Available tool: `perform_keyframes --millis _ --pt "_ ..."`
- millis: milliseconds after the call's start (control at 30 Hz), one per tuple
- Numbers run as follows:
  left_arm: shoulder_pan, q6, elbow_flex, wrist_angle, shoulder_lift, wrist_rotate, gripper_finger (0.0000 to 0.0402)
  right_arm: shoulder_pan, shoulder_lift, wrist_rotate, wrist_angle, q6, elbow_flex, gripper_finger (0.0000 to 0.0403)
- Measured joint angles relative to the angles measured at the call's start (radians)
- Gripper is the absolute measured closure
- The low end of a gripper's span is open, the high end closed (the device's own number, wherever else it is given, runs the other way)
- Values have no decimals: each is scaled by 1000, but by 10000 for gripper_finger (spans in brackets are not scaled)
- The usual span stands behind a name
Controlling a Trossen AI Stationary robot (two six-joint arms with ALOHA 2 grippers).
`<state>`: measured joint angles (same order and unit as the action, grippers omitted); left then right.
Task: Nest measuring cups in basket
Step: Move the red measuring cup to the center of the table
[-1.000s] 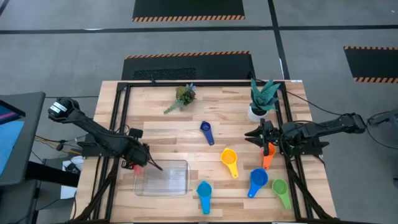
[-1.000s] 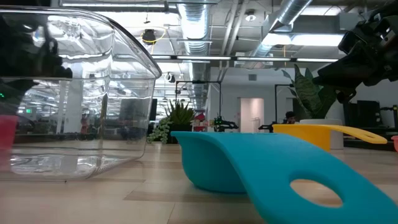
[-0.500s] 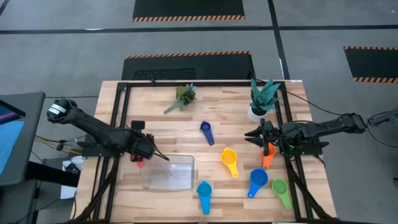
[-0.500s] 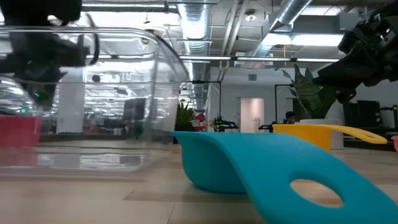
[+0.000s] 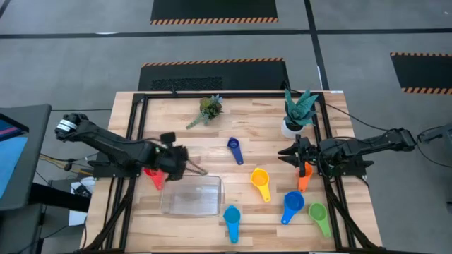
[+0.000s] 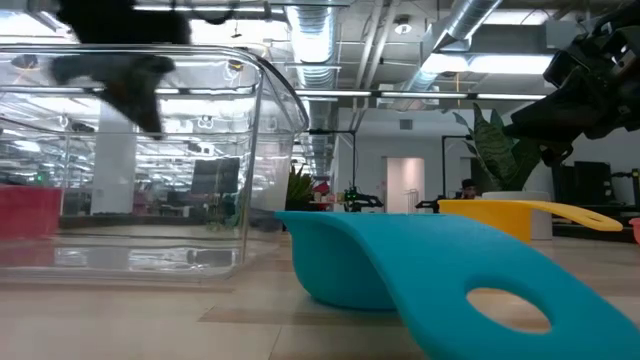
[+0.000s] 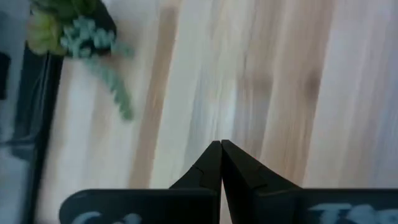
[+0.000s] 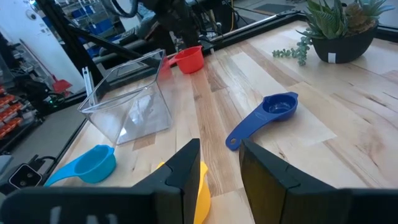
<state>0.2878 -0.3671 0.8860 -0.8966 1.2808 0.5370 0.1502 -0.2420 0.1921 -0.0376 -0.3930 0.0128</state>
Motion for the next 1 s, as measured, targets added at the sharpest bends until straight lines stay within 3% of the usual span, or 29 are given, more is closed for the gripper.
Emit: perform_keyframes --millis 100,233,467,767,1000 --pt "-57 12 0 117 63 -80 401 0 0 0 0 0 0 266" --pt "-89 24 21 127 138 -220 401 0 -2 0 2 0 0 266" --pt "-36 19 51 130 177 -366 401 0 -8 0 2 -2 0 266" --pt "83 -112 51 116 172 -393 401 0 -8 0 2 -2 0 267" --pt "108 -117 51 147 172 -249 402 0 -8 0 2 -1 0 267"
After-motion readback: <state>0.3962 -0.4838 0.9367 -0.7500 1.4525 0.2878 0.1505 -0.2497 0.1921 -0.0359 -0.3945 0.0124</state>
